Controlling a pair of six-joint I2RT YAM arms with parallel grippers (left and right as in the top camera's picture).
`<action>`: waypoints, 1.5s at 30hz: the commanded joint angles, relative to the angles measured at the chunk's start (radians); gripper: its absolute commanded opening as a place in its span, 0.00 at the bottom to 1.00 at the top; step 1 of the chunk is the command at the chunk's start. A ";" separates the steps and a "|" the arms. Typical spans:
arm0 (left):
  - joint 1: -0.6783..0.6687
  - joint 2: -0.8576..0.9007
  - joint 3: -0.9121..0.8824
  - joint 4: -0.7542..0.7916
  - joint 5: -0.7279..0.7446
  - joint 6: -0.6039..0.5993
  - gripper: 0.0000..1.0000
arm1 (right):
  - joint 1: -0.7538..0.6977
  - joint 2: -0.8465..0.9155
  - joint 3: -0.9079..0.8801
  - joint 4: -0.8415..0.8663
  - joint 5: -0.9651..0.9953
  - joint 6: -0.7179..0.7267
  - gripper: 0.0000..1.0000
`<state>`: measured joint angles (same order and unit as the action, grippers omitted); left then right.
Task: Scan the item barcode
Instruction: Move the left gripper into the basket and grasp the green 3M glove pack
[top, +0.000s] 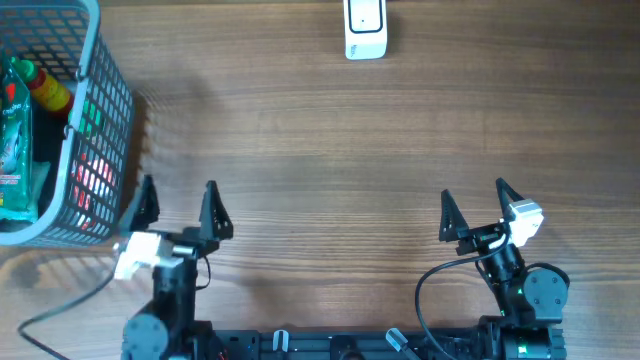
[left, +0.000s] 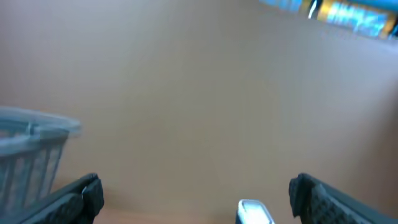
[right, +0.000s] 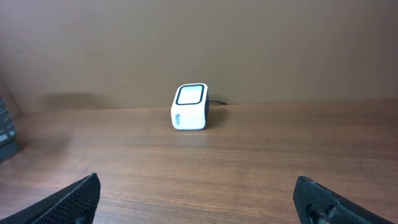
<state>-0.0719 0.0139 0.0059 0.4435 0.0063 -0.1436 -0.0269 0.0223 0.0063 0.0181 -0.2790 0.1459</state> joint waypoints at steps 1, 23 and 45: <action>-0.004 -0.007 0.001 0.145 0.014 -0.002 1.00 | 0.008 -0.005 -0.001 0.003 0.016 0.011 1.00; -0.004 0.559 0.670 -0.142 -0.040 0.010 1.00 | 0.008 -0.005 -0.001 0.003 0.016 0.011 1.00; 0.002 0.918 1.136 -1.307 -0.019 0.009 1.00 | 0.008 -0.005 -0.001 0.003 0.016 0.011 1.00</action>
<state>-0.0719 0.9314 1.1343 -0.8646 -0.0277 -0.1429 -0.0269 0.0223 0.0063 0.0185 -0.2790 0.1463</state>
